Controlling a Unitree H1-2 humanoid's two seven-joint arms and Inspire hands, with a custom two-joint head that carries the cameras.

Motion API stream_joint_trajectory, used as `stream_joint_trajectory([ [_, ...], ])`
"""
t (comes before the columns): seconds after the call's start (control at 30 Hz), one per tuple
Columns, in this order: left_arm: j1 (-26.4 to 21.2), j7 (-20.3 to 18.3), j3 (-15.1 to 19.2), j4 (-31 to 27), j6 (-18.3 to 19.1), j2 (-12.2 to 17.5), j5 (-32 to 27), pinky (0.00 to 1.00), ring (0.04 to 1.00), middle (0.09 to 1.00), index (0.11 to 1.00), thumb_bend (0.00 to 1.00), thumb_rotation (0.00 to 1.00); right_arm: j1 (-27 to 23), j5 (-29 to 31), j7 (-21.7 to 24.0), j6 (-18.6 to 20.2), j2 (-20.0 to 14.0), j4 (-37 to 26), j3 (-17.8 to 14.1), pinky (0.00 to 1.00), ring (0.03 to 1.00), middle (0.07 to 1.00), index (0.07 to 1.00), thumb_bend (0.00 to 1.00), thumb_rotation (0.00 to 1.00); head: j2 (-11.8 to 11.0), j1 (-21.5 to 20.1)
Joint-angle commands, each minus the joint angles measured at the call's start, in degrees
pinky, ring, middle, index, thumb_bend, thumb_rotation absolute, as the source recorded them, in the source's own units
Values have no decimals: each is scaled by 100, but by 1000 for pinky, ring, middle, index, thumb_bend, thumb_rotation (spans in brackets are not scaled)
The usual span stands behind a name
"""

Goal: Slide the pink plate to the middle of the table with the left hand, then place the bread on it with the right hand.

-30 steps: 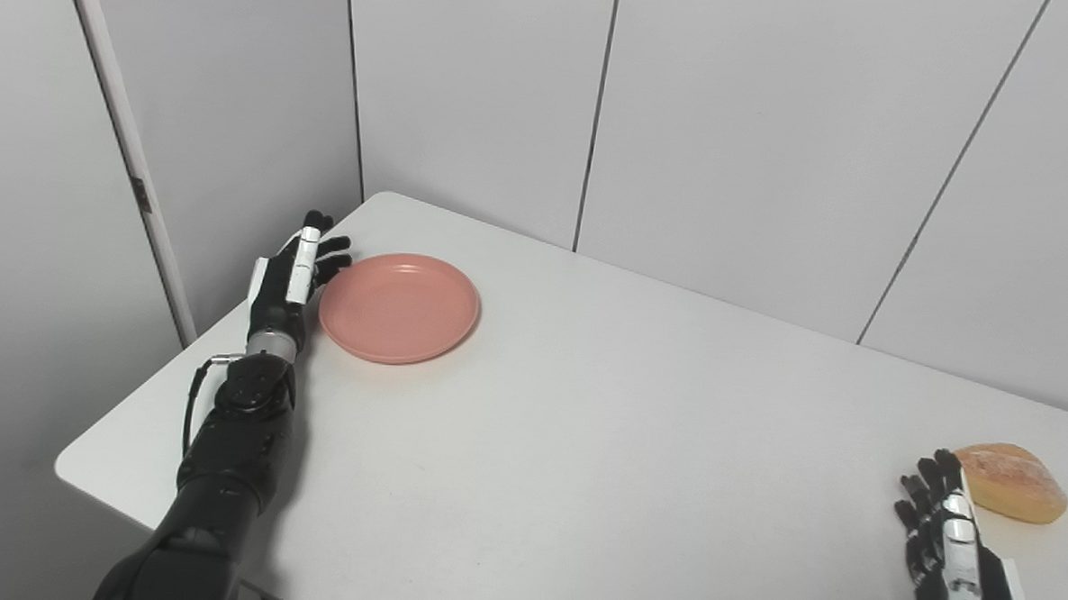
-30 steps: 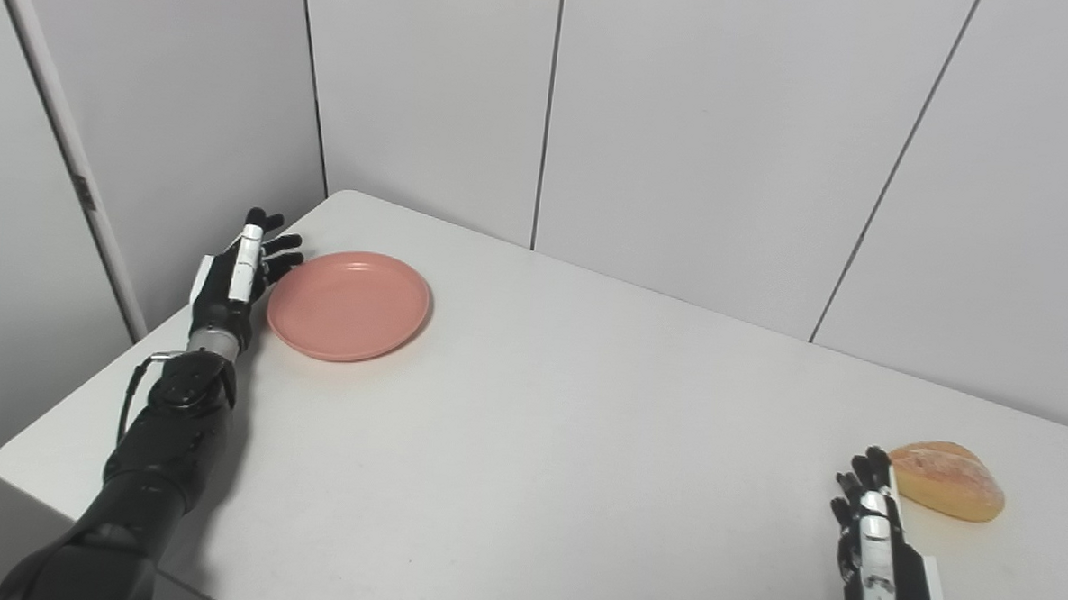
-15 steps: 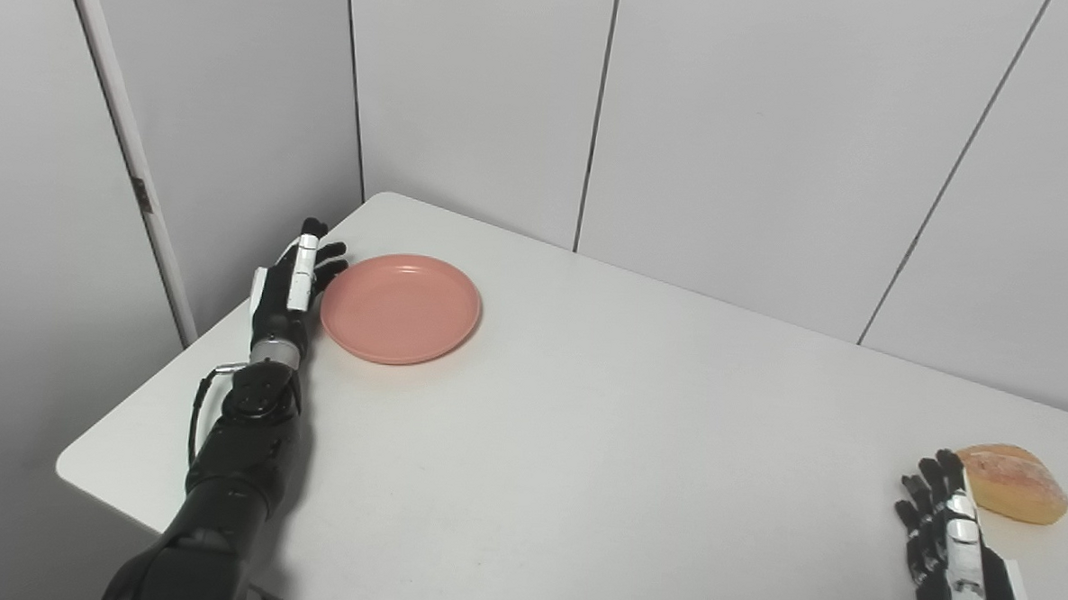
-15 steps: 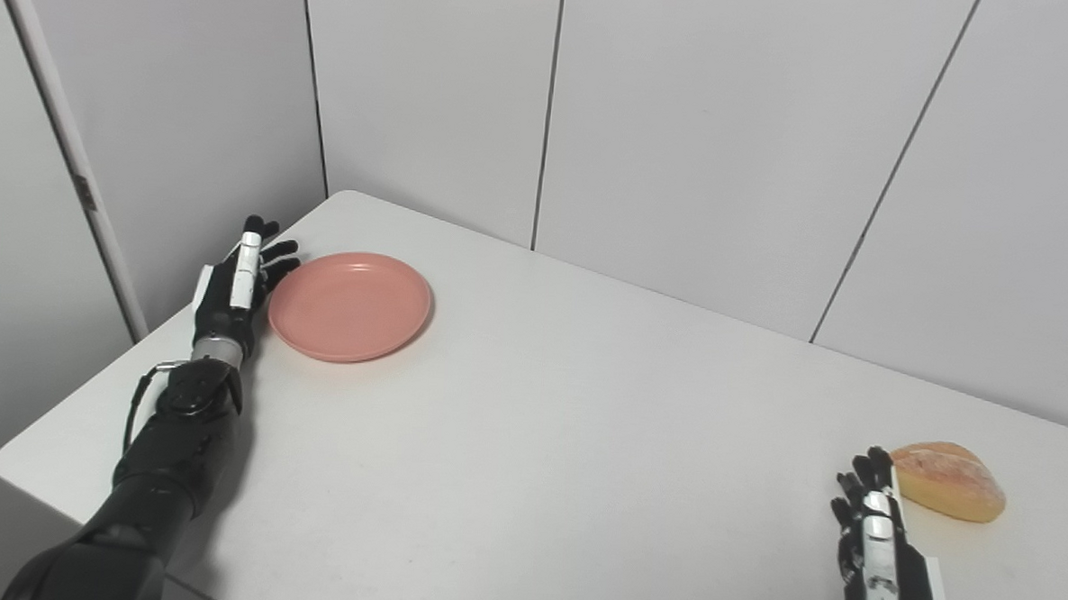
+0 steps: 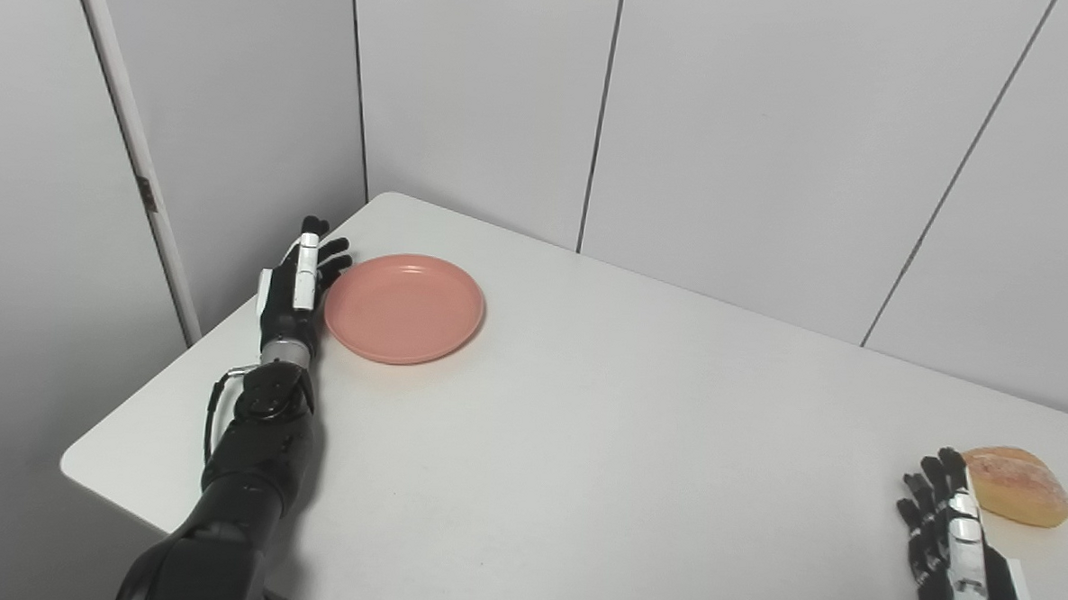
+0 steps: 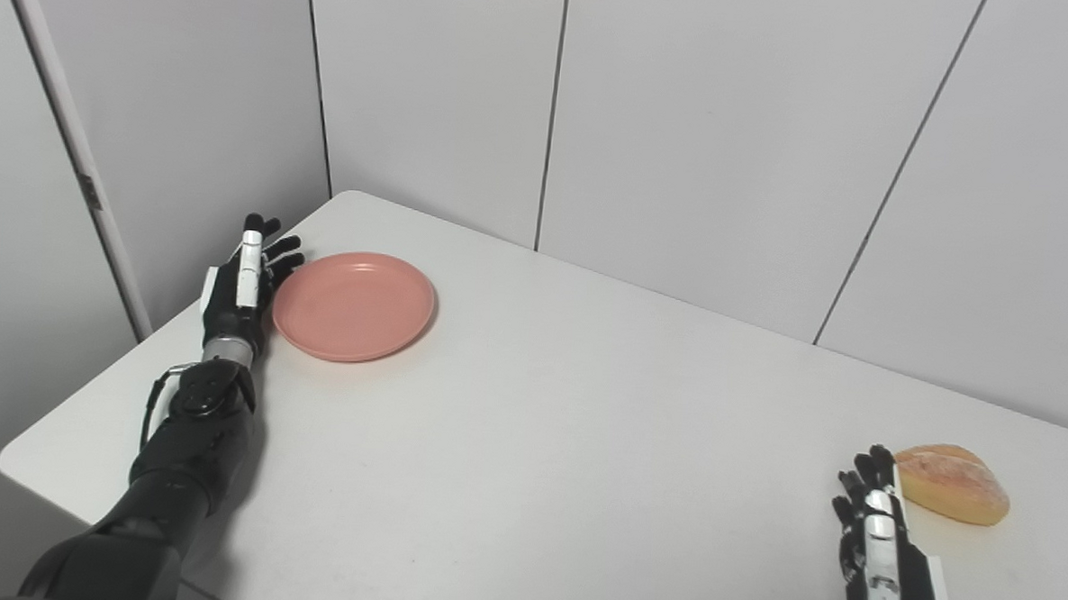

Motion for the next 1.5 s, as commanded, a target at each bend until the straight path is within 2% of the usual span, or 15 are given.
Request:
stream_joint_trajectory([
  [0.0, -359, -175, -58, 10, -151, -7, -31, 869, 777, 807, 852, 848, 1000, -143, 37, 6, 85, 0, -207, -23, 1000, 1000, 1000, 1000, 459, 929, 3, -4],
  [0.1, -379, -175, -89, 64, -195, -14, -7, 905, 812, 828, 858, 848, 1000, -147, 40, 5, 78, 4, -190, -31, 1000, 1000, 1000, 1000, 466, 916, 7, -7],
  [0.37, -480, -149, -96, 260, -317, -86, -20, 863, 794, 801, 850, 850, 1000, -146, -11, -21, 34, 24, -238, -14, 1000, 1000, 1000, 1000, 416, 936, 36, -14],
  [0.53, -504, -188, -122, 266, -328, -132, -11, 846, 832, 840, 862, 845, 1000, -141, -16, 3, 26, 16, -255, 8, 1000, 1000, 1000, 1000, 407, 958, 58, -49],
  [0.73, -583, -342, -70, 371, -385, -213, -108, 840, 821, 843, 875, 836, 982, -143, -97, -30, -8, 20, -247, 30, 1000, 1000, 1000, 1000, 447, 939, 127, -117],
  [0.83, -612, -474, -30, 395, -353, -262, -257, 819, 776, 809, 863, 839, 942, -154, -145, -42, -87, 31, -198, 16, 1000, 1000, 1000, 1000, 441, 908, 143, -139],
  [1.03, -618, -608, -109, 345, -293, -335, -283, 822, 756, 799, 872, 833, 957, -162, -177, -58, -119, 44, -149, -9, 1000, 1000, 1000, 1000, 449, 885, 184, -146],
  [1.23, -568, -770, -183, 81, -104, -428, -305, 855, 795, 824, 898, 831, 963, -174, -143, -43, -141, 57, -117, -35, 1000, 1000, 1000, 1000, 460, 879, 225, -180],
  [1.47, -523, -944, -246, -196, 90, -544, -357, 821, 807, 846, 892, 842, 927, -203, -139, -46, -146, 75, -73, -48, 1000, 1000, 1000, 1000, 483, 860, 267, -244],
])
